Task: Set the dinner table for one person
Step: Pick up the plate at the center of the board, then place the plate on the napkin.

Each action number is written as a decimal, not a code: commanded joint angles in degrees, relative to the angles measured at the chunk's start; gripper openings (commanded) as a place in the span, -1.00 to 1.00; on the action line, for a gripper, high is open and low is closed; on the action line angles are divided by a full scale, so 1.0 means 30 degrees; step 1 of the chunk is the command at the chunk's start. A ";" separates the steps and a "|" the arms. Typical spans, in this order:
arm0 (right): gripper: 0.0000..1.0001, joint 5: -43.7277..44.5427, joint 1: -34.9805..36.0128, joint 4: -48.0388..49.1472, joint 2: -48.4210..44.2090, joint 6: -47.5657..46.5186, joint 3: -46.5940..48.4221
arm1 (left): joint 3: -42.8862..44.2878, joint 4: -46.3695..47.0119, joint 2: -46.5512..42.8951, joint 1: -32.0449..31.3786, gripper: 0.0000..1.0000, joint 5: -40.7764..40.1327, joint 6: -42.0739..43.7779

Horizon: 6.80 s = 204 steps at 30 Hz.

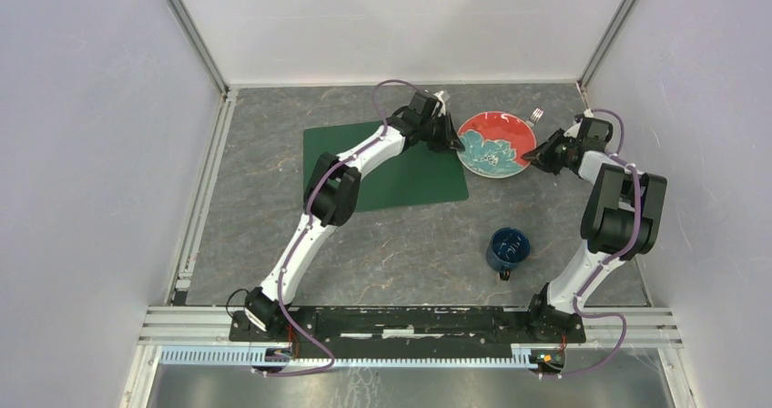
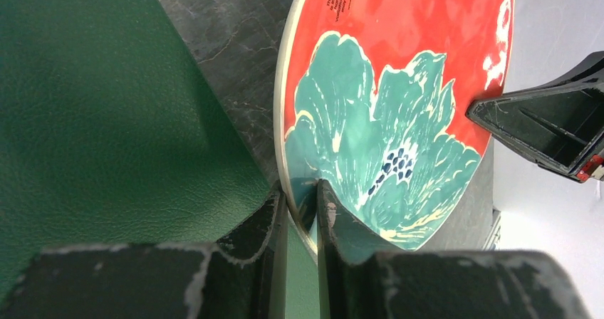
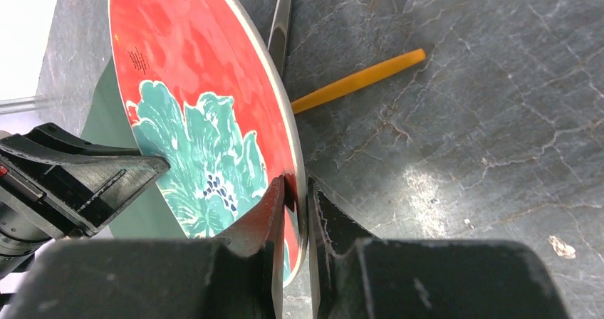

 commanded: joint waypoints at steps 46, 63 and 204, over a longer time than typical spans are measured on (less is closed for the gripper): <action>-1.00 -0.4612 0.8626 0.2976 0.4337 0.2757 0.4774 | -0.5702 0.1025 -0.6742 -0.0353 -0.96 -0.0017 0.3166; -1.00 -0.4785 1.0771 0.3275 0.5472 0.3440 0.6049 | -1.1639 0.2931 -1.0135 0.1170 -0.96 -0.0357 0.2426; 0.74 -0.3540 1.4442 0.2046 0.7144 0.2645 0.6980 | -2.7398 1.0851 -1.7328 1.1298 0.04 0.2514 -0.0888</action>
